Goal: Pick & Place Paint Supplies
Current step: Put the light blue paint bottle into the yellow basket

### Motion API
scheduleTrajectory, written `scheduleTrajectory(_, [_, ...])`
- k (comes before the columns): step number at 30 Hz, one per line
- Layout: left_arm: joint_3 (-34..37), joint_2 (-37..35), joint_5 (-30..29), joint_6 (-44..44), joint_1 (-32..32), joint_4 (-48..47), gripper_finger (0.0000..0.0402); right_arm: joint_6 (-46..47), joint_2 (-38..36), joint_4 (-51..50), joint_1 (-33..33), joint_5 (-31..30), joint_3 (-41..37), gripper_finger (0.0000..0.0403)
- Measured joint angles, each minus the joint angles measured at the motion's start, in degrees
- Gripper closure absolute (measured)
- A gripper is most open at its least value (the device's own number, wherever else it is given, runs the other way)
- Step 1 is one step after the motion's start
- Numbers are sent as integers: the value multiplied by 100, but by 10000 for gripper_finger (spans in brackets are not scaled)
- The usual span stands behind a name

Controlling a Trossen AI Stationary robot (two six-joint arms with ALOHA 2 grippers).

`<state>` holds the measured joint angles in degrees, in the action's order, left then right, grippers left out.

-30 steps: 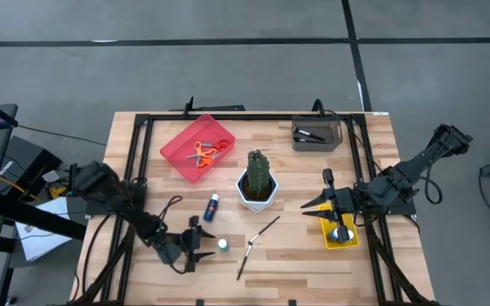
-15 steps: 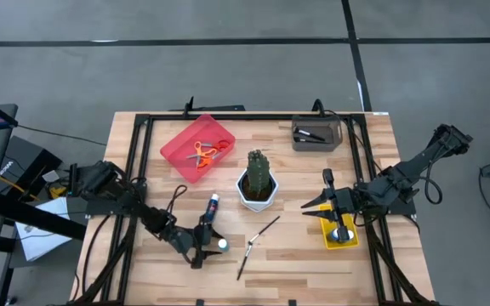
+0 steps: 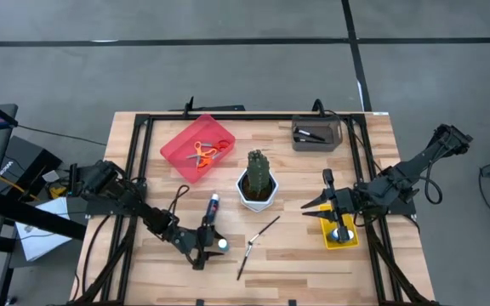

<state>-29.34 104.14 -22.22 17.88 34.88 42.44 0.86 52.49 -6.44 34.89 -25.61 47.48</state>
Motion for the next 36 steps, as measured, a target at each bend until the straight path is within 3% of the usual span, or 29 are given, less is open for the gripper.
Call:
scheduleTrajectory(16, [0, 0, -26, 34, -3, 54, 264, 2, 0, 0, 2, 2, -2, 342])
scheduleTrajectory(30, [7, -63, -16, -128, -180, 604, 269, 17, 377, 99, -4, 26, 111, 342])
scheduleTrajectory(36, [-428, -631, 118, -196, -438, -333, 270, -34, 843, 77, -4, 28, 463, 342])
